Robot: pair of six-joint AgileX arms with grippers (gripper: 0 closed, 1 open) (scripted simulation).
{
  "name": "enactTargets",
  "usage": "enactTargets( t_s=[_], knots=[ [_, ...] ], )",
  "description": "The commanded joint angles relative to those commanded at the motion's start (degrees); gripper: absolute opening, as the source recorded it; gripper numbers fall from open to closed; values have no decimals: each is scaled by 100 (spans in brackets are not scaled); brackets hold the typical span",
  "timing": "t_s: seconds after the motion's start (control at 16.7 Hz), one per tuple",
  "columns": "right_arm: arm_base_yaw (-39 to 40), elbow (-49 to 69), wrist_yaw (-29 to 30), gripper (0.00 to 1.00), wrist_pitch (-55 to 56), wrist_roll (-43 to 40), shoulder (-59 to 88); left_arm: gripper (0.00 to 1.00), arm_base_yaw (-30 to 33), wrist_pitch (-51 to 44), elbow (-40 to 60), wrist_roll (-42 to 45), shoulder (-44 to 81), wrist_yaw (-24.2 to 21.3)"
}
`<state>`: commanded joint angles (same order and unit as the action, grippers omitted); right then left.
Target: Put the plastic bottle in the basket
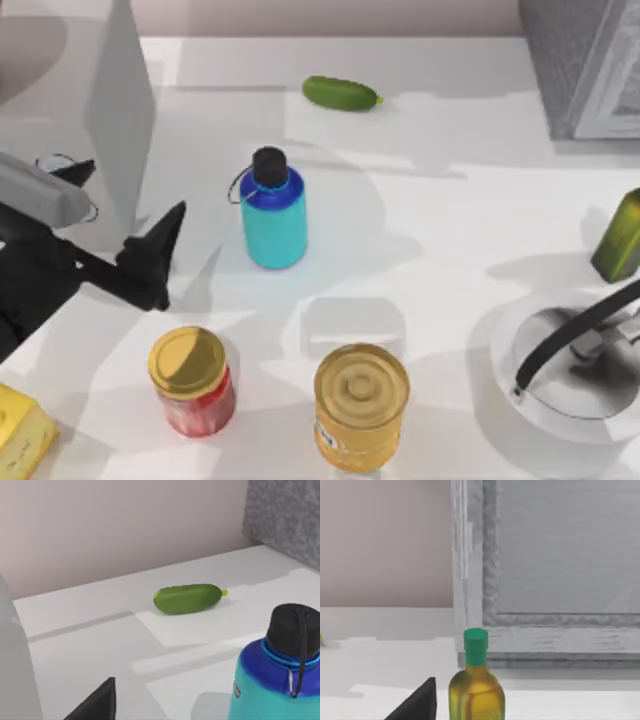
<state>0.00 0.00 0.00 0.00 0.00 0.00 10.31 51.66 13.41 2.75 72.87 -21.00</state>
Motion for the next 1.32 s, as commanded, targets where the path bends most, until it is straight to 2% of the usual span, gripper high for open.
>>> enactTargets(
  t_s=[0.36, 0.72, 0.96, 1.32],
  knots=[
    [0, 0, 0, 100, 0, 0, 0, 100, 203, 2157, 839, 78, 2714, -584],
    [0, 0, 0, 100, 0, 0, 0, 100, 338, 3676, 1237, 143, 4707, -1025],
    [0, 0, 0, 100, 0, 0, 0, 100, 387, 4098, 1194, 166, 5225, -1214],
    [0, 0, 0, 100, 0, 0, 0, 100, 359, 4070, 1202, 166, 5204, -1204]
  ],
)
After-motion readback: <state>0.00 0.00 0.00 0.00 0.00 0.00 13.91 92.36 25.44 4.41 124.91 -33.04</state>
